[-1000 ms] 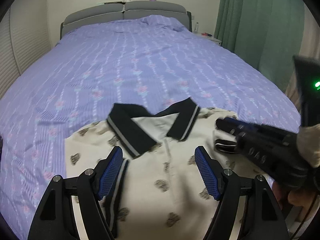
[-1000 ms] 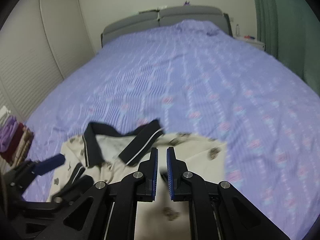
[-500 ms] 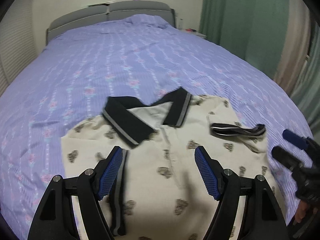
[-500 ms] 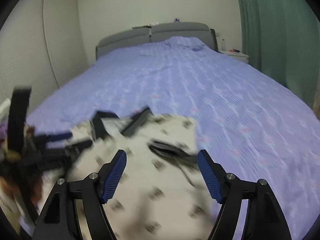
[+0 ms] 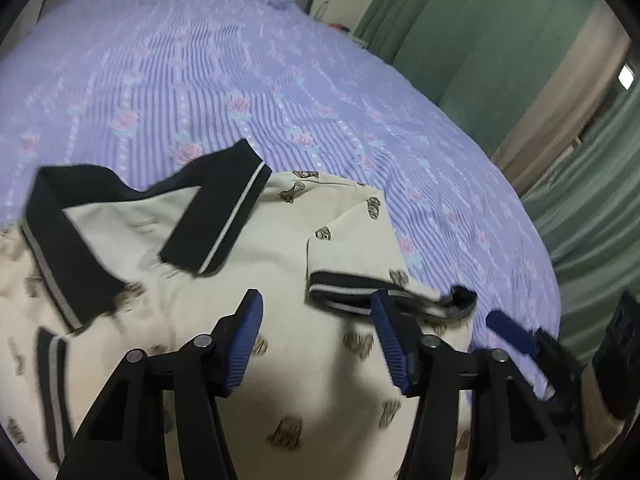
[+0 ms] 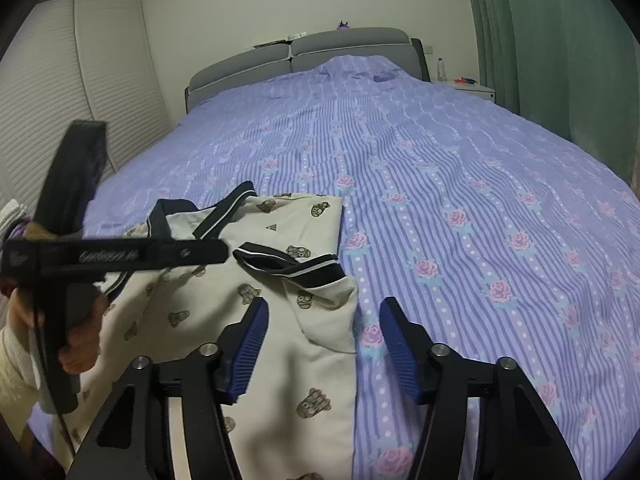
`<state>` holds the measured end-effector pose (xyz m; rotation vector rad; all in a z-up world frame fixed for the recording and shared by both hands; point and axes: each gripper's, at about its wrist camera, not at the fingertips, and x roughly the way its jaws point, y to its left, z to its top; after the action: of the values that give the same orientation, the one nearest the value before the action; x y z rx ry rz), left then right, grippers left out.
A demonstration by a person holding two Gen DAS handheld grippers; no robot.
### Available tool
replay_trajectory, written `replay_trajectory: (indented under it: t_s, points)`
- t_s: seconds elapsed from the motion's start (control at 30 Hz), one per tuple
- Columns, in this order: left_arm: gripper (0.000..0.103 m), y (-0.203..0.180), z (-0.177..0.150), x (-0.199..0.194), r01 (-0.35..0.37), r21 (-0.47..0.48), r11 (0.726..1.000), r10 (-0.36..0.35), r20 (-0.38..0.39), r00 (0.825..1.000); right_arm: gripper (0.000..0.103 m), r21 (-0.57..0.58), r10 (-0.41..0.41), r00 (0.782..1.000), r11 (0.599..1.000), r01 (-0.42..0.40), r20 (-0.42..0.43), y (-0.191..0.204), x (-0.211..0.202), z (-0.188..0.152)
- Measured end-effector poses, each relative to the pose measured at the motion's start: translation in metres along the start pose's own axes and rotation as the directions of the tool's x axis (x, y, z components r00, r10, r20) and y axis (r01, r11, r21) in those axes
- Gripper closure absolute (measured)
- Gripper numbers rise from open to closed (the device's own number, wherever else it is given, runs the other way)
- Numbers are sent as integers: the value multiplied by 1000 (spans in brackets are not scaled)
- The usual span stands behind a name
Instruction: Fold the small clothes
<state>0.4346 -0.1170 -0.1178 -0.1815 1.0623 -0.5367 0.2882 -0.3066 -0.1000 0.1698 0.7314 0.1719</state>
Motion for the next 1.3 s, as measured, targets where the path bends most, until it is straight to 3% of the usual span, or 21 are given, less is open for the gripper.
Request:
replay_trajectory:
  t_s: [0.37, 0.57, 0.67, 0.73, 0.93, 1.03, 1.23, 1.3]
  points:
    - [53, -4, 7, 24, -6, 26, 1000, 8, -69, 998, 56, -26, 52, 999, 998, -52, -3, -2, 25, 9]
    - [85, 3, 7, 29, 28, -1, 1000, -28, -93, 995, 63, -62, 56, 998, 996, -56, -8, 5, 29, 9]
    - [97, 4, 8, 27, 9, 8, 1000, -8, -86, 996, 68, -65, 63, 998, 996, -63, -1, 7, 28, 9]
    - [97, 1, 10, 20, 1, 33, 999, 1, -60, 998, 75, -64, 66, 998, 996, -67, -6, 6, 26, 9]
    - [97, -9, 25, -6, -50, 139, 989, 49, 12, 999, 76, -88, 129, 991, 988, -130, -15, 20, 20, 5]
    - [97, -7, 25, -5, -92, 181, 979, 94, -4, 996, 75, -104, 172, 984, 979, -176, -43, 35, 24, 1]
    - [97, 8, 19, -1, -128, 178, 976, 138, -48, 989, 74, -81, 239, 964, 965, -249, -113, 52, 38, -15]
    - [87, 9, 16, -6, -139, 187, 972, 150, -45, 988, 71, -90, 251, 960, 961, -263, -122, 57, 37, -20]
